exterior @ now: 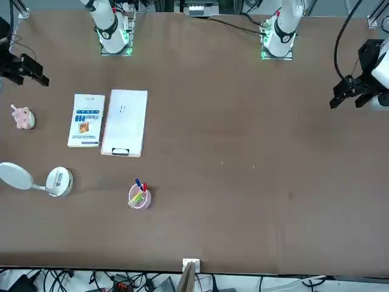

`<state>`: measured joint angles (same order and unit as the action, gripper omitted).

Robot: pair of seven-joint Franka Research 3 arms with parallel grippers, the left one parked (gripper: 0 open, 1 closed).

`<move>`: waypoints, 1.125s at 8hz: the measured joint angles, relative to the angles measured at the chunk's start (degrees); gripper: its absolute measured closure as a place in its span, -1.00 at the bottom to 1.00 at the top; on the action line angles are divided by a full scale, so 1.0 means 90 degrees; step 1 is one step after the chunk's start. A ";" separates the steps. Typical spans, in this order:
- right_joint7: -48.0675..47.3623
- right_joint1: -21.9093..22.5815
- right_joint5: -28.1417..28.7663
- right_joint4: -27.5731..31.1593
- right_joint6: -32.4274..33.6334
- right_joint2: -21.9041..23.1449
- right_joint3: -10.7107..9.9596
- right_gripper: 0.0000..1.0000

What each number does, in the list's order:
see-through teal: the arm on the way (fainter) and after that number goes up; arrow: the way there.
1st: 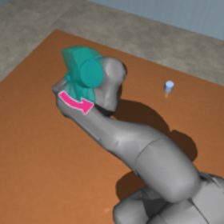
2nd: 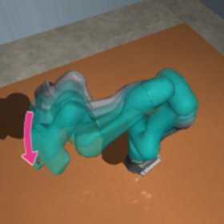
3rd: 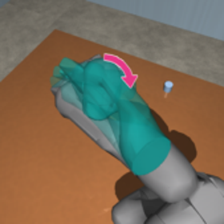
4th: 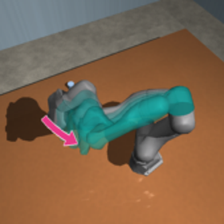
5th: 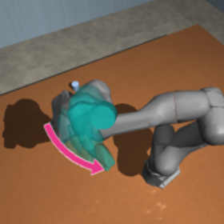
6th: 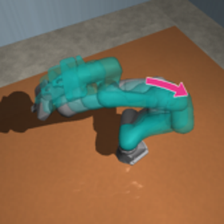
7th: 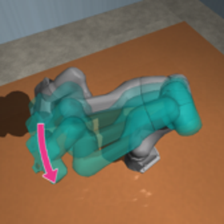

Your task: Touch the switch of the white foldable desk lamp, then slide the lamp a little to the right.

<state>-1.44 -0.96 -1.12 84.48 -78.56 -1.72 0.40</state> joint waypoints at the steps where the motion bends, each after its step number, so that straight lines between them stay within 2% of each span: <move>1: 0.0000 0.0000 -0.0047 0.0070 -0.0072 -0.0195 0.0002 -1.00; 3: -0.0200 0.0003 -0.0151 0.0297 -0.0715 -0.0935 0.0005 -1.00; 5: -0.0433 0.0005 -0.0311 0.0754 -0.1752 -0.1587 0.0006 -1.00; 7: -0.0804 0.0014 -0.0836 0.1507 -0.3060 -0.1743 0.0007 -1.00; 9: -0.1198 0.0136 -0.1657 0.2034 -0.3786 -0.1785 0.0030 -1.00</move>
<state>-12.22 0.26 -16.03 102.79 -112.63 -17.79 0.67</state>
